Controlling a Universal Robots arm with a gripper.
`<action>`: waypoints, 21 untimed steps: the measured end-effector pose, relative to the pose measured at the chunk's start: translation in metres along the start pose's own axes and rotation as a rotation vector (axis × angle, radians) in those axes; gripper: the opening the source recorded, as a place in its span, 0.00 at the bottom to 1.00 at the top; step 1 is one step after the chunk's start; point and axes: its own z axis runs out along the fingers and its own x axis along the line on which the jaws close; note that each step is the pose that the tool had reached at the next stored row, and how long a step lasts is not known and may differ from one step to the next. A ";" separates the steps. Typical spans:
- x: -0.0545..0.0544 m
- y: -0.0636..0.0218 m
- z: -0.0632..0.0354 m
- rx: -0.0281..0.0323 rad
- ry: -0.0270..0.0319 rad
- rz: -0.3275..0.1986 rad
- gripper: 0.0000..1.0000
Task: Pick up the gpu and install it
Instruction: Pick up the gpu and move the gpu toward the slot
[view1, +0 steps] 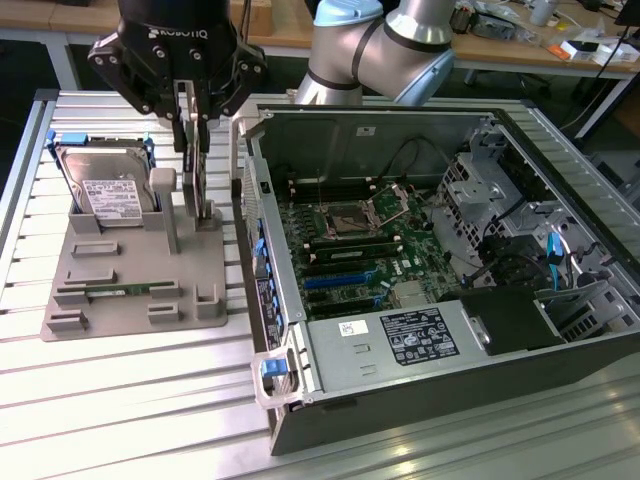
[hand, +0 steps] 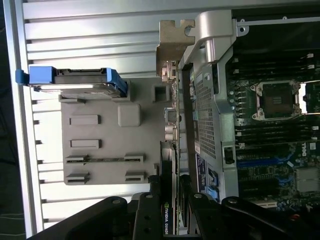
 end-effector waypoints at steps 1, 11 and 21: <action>0.000 0.0000 -0.0005 -0.0001 -0.0001 0.000 0.26; 0.000 0.0002 -0.0047 0.0000 0.0000 0.000 0.26; 0.000 0.0003 -0.0083 0.0000 0.0000 0.000 0.26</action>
